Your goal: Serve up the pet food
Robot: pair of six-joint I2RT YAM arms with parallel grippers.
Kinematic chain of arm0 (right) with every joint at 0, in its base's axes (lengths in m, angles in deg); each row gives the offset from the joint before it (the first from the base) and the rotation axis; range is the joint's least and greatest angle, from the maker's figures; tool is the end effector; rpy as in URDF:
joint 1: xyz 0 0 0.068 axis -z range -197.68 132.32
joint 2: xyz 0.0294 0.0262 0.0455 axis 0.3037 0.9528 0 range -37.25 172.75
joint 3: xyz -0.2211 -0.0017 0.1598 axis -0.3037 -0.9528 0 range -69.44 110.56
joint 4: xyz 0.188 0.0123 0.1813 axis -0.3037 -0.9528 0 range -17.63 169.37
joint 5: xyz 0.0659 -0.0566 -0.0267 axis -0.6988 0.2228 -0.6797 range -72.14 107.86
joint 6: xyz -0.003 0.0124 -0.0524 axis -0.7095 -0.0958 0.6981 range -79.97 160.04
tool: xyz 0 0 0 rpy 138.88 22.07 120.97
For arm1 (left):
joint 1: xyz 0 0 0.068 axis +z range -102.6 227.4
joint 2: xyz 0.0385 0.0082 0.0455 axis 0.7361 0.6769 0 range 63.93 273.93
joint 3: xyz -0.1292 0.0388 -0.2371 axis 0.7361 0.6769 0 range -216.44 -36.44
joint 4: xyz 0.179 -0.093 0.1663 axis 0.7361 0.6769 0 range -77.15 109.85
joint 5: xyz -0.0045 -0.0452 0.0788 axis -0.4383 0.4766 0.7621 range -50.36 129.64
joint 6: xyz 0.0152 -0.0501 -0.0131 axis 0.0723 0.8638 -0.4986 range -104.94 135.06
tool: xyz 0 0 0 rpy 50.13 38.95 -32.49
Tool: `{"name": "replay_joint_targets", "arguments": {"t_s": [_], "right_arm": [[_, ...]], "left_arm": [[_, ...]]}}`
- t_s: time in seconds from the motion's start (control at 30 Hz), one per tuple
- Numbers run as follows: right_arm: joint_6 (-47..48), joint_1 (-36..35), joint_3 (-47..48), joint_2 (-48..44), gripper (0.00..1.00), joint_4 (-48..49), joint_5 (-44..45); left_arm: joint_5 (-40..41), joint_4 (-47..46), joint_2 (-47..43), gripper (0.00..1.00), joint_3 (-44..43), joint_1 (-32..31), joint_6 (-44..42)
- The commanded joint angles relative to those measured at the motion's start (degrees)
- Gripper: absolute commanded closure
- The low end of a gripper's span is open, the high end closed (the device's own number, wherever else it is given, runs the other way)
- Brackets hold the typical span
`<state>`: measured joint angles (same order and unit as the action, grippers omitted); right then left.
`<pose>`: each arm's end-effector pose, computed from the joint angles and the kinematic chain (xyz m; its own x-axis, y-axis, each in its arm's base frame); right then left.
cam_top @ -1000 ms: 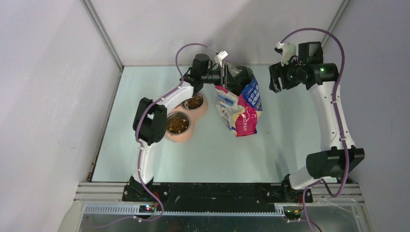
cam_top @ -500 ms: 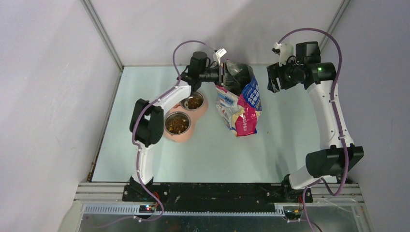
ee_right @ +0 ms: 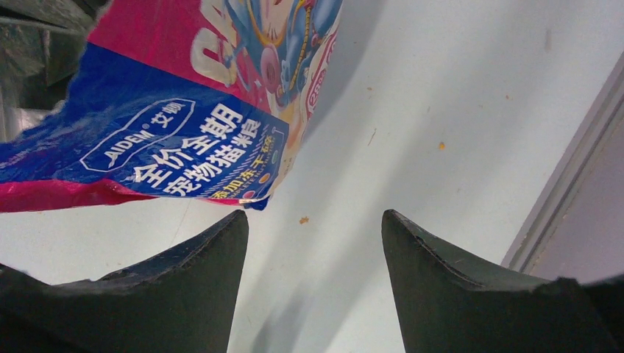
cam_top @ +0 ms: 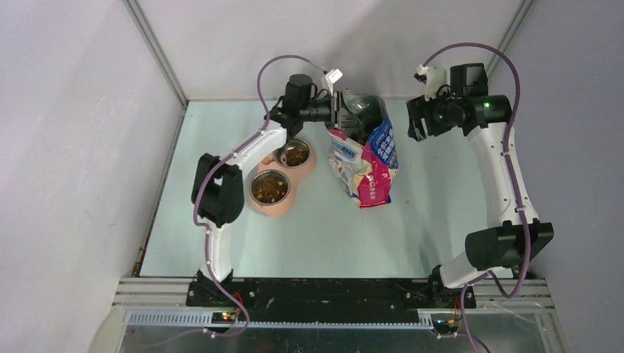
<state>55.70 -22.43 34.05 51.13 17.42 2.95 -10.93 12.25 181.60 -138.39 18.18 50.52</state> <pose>0.3059 0.0346 0.4201 -0.6309 -0.3142 -0.7094 -0.4422 0.8969 -0.0040 0.4125 -0.2623 0.3134 -0.7428 -0.0068 -0.6695 0.6506 0.2288 -0.7241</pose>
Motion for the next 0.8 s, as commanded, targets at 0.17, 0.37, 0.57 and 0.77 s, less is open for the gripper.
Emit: {"name": "replay_joint_targets", "arguments": {"t_s": [0.17, 0.37, 0.57, 0.77], "right_arm": [[0.57, 0.0, 0.11, -1.86, 0.3, 1.79, 0.91], [0.7, -0.03, -0.64, -2.46, 0.3, 1.75, 1.64], [1.41, 0.15, -1.66, -2.99, 0.3, 1.3, 2.96], [1.39, -0.01, -1.13, -2.78, 0.3, 0.71, 4.02]], "left_arm": [[5.88, 2.27, -7.15, 1.0, 0.02, -0.67, -2.06], [2.6, -3.85, -5.92, 1.0, -0.93, 1.15, 4.92], [0.84, -11.45, -4.83, 1.0, -1.17, 4.29, 15.18], [1.1, -18.87, -5.27, 1.0, 0.38, 6.7, 23.06]]}}
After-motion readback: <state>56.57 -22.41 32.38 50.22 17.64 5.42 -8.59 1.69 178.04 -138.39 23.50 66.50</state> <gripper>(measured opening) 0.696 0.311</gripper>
